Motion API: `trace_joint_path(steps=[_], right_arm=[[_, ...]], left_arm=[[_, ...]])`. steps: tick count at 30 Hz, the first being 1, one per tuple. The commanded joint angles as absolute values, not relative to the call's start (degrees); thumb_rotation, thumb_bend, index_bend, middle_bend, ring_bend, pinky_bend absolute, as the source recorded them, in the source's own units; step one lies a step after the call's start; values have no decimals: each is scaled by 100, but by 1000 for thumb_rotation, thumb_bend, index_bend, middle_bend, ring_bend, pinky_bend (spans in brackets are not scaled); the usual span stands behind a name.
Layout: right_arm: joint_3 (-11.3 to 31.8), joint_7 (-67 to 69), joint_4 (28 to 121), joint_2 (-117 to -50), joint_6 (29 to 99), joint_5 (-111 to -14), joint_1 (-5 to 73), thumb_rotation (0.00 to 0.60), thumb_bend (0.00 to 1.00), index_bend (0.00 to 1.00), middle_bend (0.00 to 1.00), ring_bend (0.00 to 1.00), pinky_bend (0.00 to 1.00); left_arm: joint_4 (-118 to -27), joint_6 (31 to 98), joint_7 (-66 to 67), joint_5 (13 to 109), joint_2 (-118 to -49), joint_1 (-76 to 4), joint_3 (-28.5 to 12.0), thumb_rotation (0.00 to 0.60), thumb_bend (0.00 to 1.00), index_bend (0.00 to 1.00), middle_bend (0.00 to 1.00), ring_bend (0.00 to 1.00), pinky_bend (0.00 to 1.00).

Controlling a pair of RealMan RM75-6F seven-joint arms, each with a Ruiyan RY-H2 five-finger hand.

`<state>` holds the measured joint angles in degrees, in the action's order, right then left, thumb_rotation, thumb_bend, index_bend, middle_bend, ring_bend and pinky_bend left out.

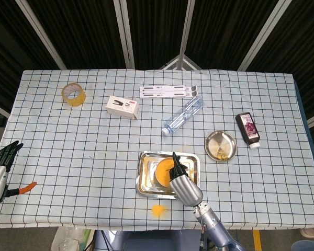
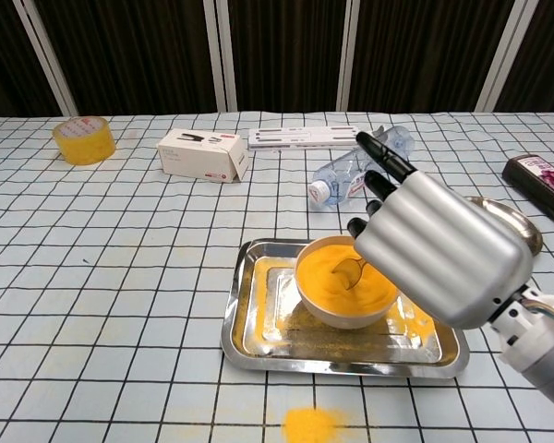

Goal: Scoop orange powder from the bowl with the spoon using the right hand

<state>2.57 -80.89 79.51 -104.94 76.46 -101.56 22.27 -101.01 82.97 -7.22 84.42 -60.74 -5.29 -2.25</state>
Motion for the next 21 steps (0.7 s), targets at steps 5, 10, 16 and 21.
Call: trace_joint_path(steps=[5, 10, 16, 21], right_arm=[[341, -8050, 7796, -10439, 7699, -10096, 2166, 600, 588, 608, 575, 272, 0], [378, -8026, 7803, -10343, 7710, -10059, 2137, 600, 588, 608, 575, 272, 0], [367, -7977, 8057, -10294, 7713, -10108, 2141, 600, 588, 608, 575, 272, 0], [362, -8041, 8271, -10297, 7677, -10182, 2167, 600, 588, 608, 575, 272, 0]], left_arm=[[-10095, 8298, -727, 8444, -6073, -527, -224, 600, 0, 0, 0, 0, 0], [-10087, 8291, -717, 8442, -6077, -529, -221, 600, 0, 0, 0, 0, 0], [-10084, 8287, -695, 8444, -6089, -530, -218, 600, 0, 0, 0, 0, 0], [-10086, 8300, -690, 8441, -6093, -523, -220, 600, 0, 0, 0, 0, 0]])
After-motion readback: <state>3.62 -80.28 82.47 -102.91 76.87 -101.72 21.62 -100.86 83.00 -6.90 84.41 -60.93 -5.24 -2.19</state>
